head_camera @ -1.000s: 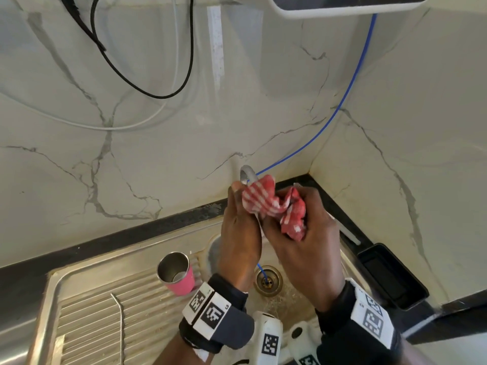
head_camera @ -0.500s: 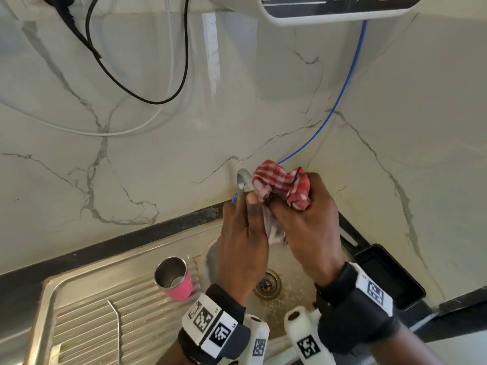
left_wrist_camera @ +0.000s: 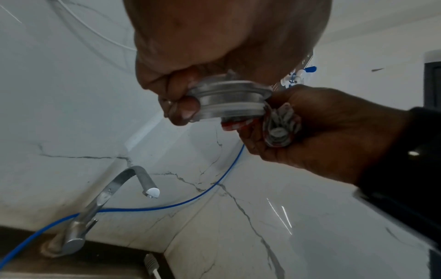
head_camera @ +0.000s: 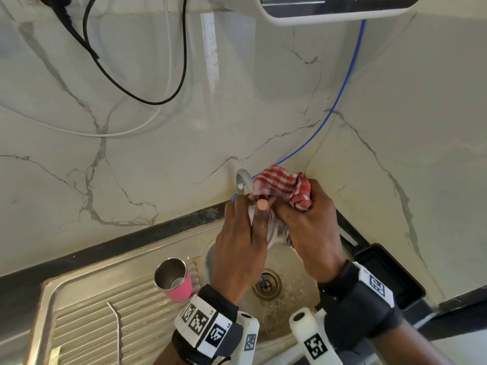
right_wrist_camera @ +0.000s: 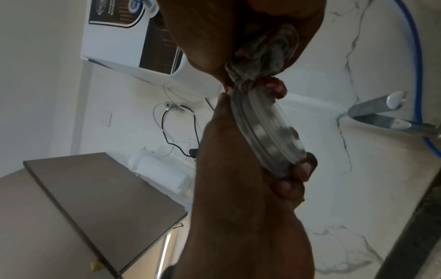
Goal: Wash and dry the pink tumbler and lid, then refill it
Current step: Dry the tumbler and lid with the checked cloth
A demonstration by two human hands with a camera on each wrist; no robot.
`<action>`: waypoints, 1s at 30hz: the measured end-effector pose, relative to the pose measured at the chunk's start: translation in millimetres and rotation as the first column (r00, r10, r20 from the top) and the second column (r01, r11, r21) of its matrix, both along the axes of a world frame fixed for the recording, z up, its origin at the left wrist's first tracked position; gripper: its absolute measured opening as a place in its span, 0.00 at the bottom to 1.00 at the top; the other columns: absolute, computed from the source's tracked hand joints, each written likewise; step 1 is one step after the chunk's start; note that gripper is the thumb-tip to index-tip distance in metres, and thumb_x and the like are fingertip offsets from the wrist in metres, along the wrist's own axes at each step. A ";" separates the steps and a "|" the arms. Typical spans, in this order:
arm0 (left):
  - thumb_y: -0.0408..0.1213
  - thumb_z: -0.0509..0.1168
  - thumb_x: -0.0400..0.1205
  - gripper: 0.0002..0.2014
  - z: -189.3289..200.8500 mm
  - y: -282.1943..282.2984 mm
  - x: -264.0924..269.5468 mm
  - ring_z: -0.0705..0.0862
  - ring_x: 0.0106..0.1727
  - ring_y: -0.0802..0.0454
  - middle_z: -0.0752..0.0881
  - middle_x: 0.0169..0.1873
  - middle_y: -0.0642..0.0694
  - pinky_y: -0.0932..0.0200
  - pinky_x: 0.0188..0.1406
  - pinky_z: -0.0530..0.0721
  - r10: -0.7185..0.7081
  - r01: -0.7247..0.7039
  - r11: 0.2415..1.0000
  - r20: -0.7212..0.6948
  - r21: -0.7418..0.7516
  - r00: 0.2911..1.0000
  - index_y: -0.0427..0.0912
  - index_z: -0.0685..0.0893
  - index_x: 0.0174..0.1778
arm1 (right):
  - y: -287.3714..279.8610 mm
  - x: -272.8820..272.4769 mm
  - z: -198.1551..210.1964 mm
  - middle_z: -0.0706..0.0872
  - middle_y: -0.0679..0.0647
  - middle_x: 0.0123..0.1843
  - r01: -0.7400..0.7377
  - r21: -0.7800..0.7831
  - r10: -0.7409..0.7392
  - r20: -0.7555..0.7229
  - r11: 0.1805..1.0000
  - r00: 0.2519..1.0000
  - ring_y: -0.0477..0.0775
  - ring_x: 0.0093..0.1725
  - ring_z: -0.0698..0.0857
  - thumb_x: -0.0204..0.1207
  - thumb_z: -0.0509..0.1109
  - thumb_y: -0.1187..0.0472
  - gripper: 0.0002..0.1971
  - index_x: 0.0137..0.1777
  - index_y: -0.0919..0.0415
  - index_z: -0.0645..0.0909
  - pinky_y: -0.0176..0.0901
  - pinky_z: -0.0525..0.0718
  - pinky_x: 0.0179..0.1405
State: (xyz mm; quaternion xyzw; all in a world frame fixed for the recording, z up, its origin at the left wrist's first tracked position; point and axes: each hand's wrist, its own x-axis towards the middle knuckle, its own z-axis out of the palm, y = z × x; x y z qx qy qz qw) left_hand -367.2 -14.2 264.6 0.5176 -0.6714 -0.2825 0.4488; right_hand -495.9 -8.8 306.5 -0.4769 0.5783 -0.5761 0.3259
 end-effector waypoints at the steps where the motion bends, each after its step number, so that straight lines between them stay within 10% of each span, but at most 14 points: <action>1: 0.71 0.42 0.88 0.22 -1.4 -2.2 1.5 0.80 0.49 0.57 0.79 0.52 0.52 0.47 0.44 0.80 0.015 -0.015 1.000 -0.012 0.001 1.000 0.60 0.70 0.57 | 3.8 1.6 -1.7 0.93 0.51 0.49 -0.003 -0.004 0.003 0.006 1.000 1.000 0.54 0.45 0.94 0.77 0.81 0.55 0.12 0.57 0.50 0.84 0.62 0.93 0.41; 16: 0.66 0.45 0.91 0.25 -18.0 -15.3 4.0 0.81 0.60 0.55 0.81 0.59 0.52 0.47 0.60 0.82 0.009 -0.009 1.000 -0.021 -0.007 1.000 0.55 0.78 0.68 | 2.8 1.1 -18.9 0.94 0.52 0.50 -0.002 0.042 -0.004 0.128 0.999 0.992 0.57 0.48 0.94 0.79 0.80 0.58 0.11 0.59 0.51 0.85 0.72 0.92 0.48; 30: 0.56 0.42 0.95 0.27 -12.3 -6.8 -4.4 0.81 0.42 0.43 0.84 0.39 0.51 0.42 0.47 0.79 0.137 -0.136 0.976 -0.008 -0.172 0.991 0.46 0.79 0.44 | -2.3 3.9 -13.6 0.93 0.51 0.48 0.006 0.077 -0.010 0.041 0.997 0.999 0.56 0.46 0.93 0.74 0.81 0.53 0.13 0.56 0.48 0.83 0.69 0.91 0.46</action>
